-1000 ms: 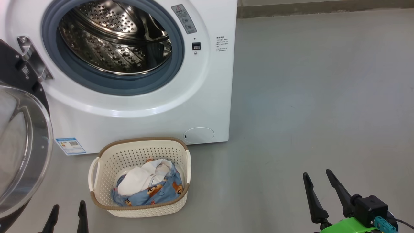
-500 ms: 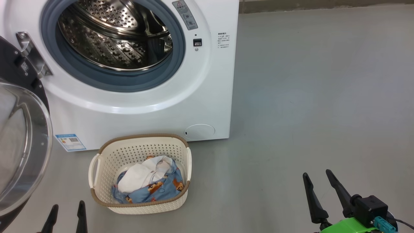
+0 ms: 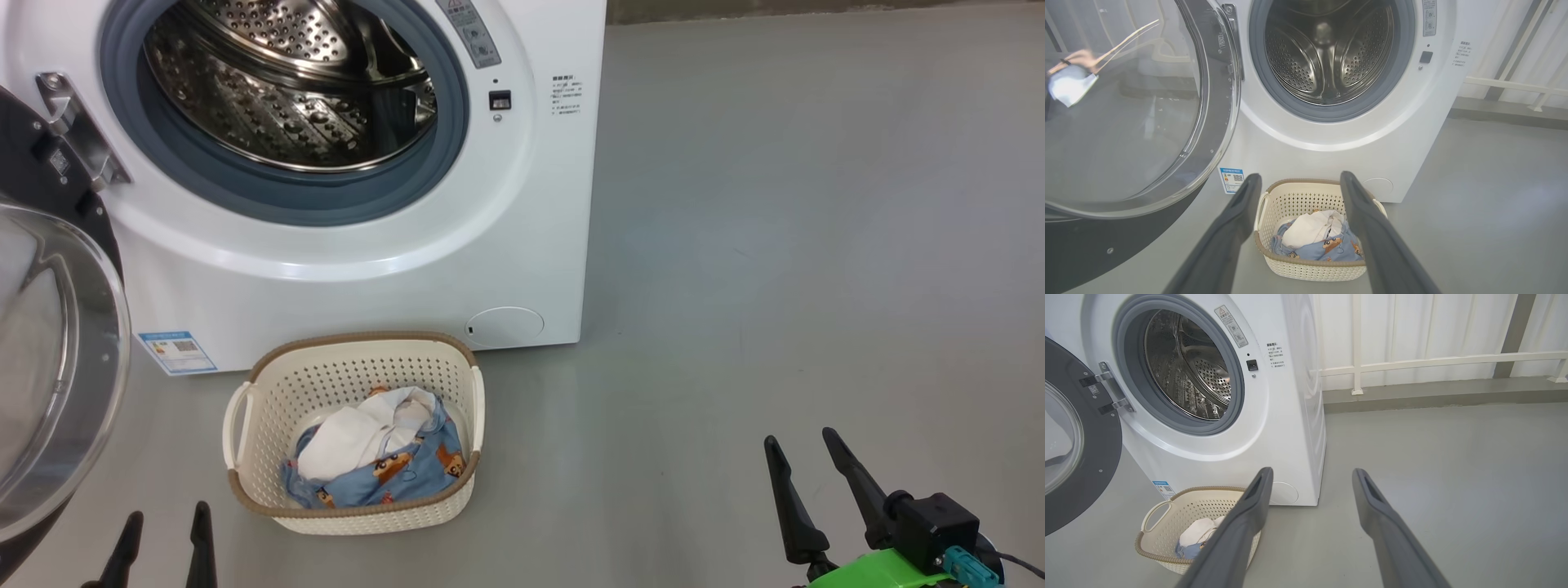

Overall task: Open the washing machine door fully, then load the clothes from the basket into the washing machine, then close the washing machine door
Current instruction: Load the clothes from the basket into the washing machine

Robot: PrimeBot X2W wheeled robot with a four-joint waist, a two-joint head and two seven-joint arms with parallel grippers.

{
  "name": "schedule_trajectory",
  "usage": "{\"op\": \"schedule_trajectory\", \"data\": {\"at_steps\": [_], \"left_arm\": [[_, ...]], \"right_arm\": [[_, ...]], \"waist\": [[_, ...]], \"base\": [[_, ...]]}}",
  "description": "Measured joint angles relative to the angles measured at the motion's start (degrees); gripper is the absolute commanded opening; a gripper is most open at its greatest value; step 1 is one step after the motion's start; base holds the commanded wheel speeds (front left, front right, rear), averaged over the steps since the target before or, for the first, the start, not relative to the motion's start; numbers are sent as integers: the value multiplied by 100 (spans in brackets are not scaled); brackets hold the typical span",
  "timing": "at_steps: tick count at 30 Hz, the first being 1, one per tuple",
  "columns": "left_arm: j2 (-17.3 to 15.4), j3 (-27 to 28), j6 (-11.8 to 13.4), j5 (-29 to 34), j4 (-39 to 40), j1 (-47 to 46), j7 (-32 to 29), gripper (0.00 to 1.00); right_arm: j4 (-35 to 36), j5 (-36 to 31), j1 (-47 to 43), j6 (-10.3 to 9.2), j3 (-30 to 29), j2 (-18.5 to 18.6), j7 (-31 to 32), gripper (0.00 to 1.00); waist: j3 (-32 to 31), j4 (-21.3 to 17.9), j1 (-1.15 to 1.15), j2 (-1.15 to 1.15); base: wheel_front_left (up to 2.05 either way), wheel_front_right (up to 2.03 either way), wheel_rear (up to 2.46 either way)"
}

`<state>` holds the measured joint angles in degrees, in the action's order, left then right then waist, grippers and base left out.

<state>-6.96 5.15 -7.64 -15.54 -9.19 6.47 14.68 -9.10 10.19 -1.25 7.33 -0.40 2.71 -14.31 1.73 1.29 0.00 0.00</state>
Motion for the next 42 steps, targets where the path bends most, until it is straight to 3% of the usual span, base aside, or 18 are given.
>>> {"op": "schedule_trajectory", "data": {"at_steps": [23,42], "left_arm": [[-22,125,0,-9,-91,-220,0,100],[20,3,0,-53,-155,-207,0,100]], "right_arm": [[-10,0,29,0,-1,-1,0,100],[-87,9,28,0,2,-1,0,100]], "waist": [[153,57,0,0],[122,46,0,0]], "base": [[144,-144,0],[12,-12,0]]}}
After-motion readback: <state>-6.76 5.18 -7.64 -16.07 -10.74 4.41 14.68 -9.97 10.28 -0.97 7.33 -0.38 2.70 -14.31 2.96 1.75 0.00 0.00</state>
